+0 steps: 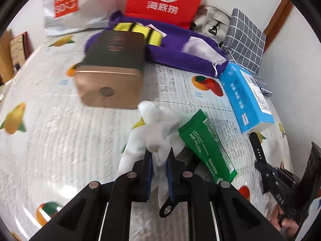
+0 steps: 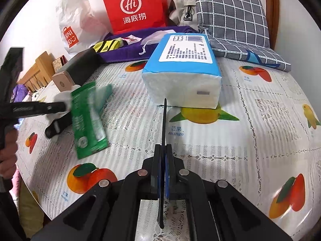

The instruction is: Organize soft objects

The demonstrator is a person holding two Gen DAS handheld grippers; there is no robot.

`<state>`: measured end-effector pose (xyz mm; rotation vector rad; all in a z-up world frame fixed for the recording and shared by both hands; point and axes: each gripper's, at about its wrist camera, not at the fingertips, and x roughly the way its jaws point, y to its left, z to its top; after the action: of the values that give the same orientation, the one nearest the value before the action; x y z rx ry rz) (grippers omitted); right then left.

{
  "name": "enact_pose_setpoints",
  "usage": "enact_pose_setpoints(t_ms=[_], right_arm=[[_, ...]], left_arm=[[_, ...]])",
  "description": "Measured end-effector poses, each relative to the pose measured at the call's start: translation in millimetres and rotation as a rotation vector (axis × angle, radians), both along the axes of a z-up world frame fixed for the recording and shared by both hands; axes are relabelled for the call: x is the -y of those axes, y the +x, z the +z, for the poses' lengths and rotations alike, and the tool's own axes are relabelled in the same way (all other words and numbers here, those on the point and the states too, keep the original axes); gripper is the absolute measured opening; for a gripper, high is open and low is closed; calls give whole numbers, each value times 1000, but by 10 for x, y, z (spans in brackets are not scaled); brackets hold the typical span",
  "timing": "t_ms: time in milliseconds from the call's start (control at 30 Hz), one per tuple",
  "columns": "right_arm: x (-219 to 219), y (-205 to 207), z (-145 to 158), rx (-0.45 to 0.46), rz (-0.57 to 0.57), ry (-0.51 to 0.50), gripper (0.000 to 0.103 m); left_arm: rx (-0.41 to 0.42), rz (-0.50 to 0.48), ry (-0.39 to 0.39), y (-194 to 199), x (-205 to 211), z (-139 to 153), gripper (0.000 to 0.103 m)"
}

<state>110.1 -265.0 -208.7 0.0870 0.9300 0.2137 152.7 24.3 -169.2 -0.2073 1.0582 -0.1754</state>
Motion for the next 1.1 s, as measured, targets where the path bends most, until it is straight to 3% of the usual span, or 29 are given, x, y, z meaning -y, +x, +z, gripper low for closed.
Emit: enact_pose_setpoints(t_ms=[167, 500, 1100], right_arm=[[2, -14, 14, -19, 0, 30, 3], [-12, -31, 43, -29, -33, -2, 3], [-71, -110, 356, 6, -49, -23, 3]], left_arm=[[35, 29, -30, -157, -173, 119, 13], [79, 58, -81, -294, -381, 289, 13], [180, 41, -122, -408, -451, 719, 13]])
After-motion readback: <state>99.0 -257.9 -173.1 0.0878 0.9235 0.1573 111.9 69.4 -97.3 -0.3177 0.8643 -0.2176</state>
